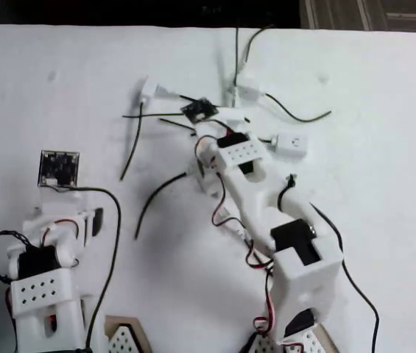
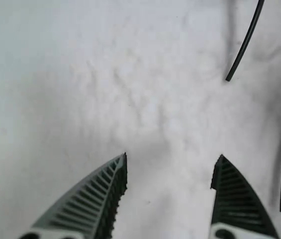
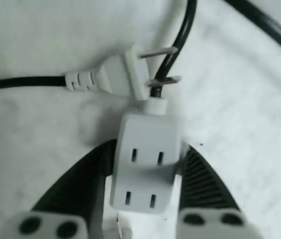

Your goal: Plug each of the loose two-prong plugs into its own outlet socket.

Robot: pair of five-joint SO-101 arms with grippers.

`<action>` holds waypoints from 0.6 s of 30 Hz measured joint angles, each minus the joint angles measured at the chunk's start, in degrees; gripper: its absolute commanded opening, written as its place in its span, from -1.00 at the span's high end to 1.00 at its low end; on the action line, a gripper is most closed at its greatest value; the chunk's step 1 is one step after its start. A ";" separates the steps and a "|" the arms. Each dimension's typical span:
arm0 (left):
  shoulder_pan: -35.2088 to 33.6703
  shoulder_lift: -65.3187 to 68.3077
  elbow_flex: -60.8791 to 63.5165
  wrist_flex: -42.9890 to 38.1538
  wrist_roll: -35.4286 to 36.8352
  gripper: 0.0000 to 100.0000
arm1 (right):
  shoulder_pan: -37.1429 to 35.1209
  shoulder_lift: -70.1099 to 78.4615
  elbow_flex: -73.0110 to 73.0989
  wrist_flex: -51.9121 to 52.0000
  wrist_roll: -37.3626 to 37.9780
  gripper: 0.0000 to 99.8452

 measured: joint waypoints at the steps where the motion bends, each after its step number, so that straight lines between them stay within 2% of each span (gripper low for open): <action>1: 0.00 0.00 0.00 0.00 0.00 0.45 | 0.35 -0.26 0.00 0.00 0.00 0.97; 9: 0.00 0.00 0.00 0.00 0.00 0.45 | 5.71 -15.74 0.00 3.43 0.44 0.97; 14: 0.00 0.00 0.00 0.00 0.00 0.45 | 8.88 -28.04 0.00 3.60 4.84 0.97; 18: 0.00 0.00 0.00 0.00 0.00 0.45 | 8.79 -36.31 0.00 5.45 6.42 0.97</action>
